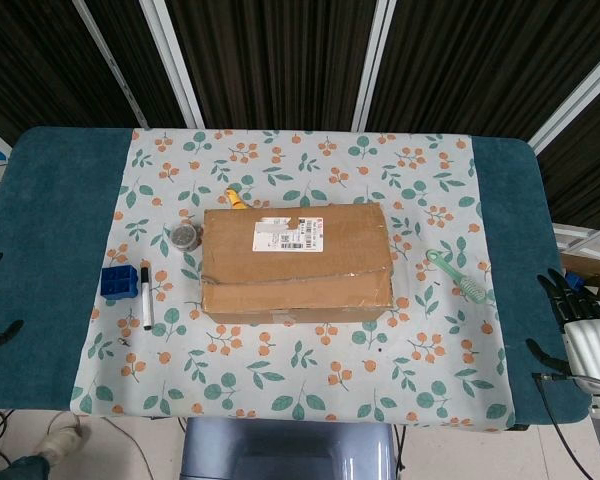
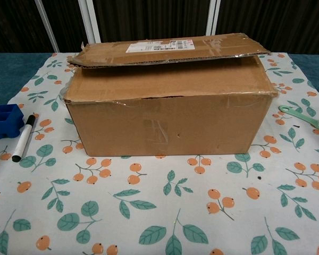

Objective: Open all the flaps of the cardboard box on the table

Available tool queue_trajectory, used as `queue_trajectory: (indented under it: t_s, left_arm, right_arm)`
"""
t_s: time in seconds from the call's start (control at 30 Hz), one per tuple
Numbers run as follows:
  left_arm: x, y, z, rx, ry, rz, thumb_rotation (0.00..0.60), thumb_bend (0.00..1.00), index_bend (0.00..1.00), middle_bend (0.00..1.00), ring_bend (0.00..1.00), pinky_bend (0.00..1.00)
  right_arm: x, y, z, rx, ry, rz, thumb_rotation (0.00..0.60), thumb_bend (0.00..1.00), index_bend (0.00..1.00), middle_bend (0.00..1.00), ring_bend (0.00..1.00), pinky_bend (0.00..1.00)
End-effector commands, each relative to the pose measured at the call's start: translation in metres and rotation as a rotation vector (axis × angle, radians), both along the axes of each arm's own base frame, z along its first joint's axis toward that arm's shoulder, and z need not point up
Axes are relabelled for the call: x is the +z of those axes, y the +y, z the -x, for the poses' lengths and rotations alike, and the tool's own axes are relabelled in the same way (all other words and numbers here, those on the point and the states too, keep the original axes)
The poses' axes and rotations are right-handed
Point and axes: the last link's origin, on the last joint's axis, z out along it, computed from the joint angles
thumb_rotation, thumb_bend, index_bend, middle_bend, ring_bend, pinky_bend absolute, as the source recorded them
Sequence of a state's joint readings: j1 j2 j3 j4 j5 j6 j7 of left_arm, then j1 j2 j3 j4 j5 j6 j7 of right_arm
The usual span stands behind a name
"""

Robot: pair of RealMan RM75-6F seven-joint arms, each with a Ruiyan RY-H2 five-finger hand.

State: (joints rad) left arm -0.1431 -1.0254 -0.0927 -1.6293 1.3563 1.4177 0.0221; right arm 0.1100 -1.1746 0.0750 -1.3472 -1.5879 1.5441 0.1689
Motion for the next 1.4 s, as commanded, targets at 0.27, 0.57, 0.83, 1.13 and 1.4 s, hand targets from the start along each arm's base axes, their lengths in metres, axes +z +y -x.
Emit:
queue_trajectory:
  t_s: [0.27,0.57,0.83,1.13,1.4]
  left_arm:
    - [0.000,-0.003,-0.002,0.002,-0.002,-0.007,0.600,0.16,0.08,0.01,0.00,0.00]
    - [0.001,0.001,0.001,-0.004,-0.011,-0.010,0.600,0.16,0.08,0.01,0.00,0.00]
    - [0.001,0.003,0.003,-0.007,-0.014,-0.010,0.600,0.16,0.08,0.01,0.00,0.00]
    - [-0.004,0.012,-0.005,-0.077,-0.029,-0.012,0.600,0.16,0.07,0.01,0.00,0.00]
    - [-0.027,0.052,-0.043,-0.335,-0.114,0.035,0.600,0.16,0.07,0.00,0.00,0.00]
  right_arm:
    - [0.001,0.000,0.001,0.000,-0.012,-0.001,0.600,0.28,0.00,0.05,0.20,0.24]
    - [0.000,-0.001,0.000,-0.005,-0.039,-0.008,0.600,0.28,0.00,0.05,0.20,0.24]
    - [-0.003,-0.001,0.000,-0.012,-0.039,-0.013,0.600,0.28,0.00,0.05,0.20,0.24]
    - [0.000,-0.002,0.002,-0.024,-0.046,0.000,0.600,0.28,0.00,0.05,0.20,0.24]
    - [0.001,-0.002,0.003,-0.035,-0.051,0.000,0.600,0.28,0.00,0.05,0.20,0.24]
